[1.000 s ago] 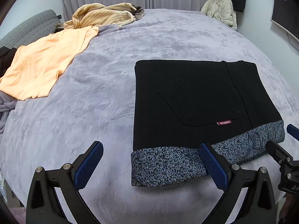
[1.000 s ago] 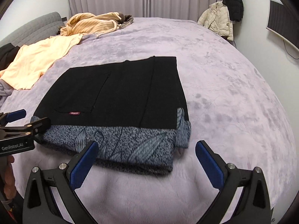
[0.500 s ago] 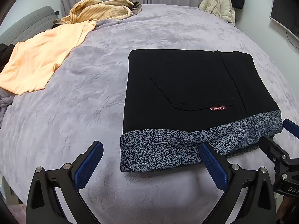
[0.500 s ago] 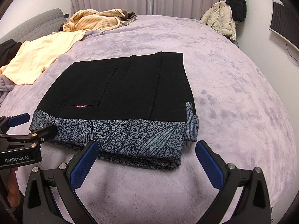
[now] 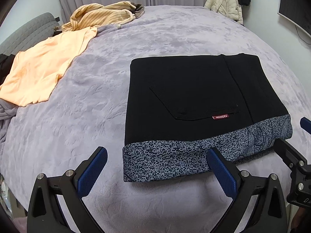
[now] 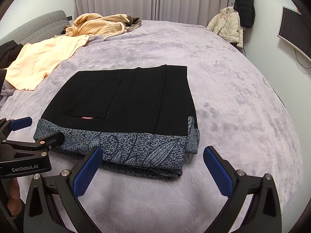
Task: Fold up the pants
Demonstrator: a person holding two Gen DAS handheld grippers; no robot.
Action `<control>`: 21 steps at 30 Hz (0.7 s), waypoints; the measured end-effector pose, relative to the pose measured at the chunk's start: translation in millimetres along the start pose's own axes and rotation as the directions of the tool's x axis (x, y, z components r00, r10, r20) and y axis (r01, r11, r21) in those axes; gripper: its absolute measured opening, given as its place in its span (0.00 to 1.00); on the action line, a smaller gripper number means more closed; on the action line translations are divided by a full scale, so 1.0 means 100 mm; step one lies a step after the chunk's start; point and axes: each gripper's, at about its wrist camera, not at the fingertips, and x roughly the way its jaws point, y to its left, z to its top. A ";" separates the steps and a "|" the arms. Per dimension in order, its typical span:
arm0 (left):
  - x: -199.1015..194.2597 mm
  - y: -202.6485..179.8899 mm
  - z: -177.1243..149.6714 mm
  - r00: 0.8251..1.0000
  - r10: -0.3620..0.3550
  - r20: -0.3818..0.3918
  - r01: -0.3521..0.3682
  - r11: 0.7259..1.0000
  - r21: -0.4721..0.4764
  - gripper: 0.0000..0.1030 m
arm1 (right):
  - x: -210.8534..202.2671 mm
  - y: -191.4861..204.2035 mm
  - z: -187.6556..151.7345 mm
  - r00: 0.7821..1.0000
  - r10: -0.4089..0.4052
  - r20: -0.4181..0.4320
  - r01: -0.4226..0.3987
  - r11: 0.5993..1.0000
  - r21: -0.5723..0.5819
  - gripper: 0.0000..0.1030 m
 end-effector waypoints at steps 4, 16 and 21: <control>-0.01 -0.01 -0.01 1.000 0.008 -0.017 -0.008 1.000 -0.001 1.00 | -0.01 -0.04 0.01 1.000 -0.007 0.000 0.007 1.000 0.008 1.00; 0.04 0.09 0.01 0.998 0.010 -0.063 -0.014 0.997 -0.069 1.00 | -0.02 -0.07 0.05 1.000 -0.018 0.002 0.018 1.000 0.003 1.00; 0.04 0.08 0.01 0.998 -0.011 -0.068 0.006 0.998 -0.066 1.00 | -0.01 -0.04 0.07 1.000 -0.028 0.003 0.028 1.000 -0.012 1.00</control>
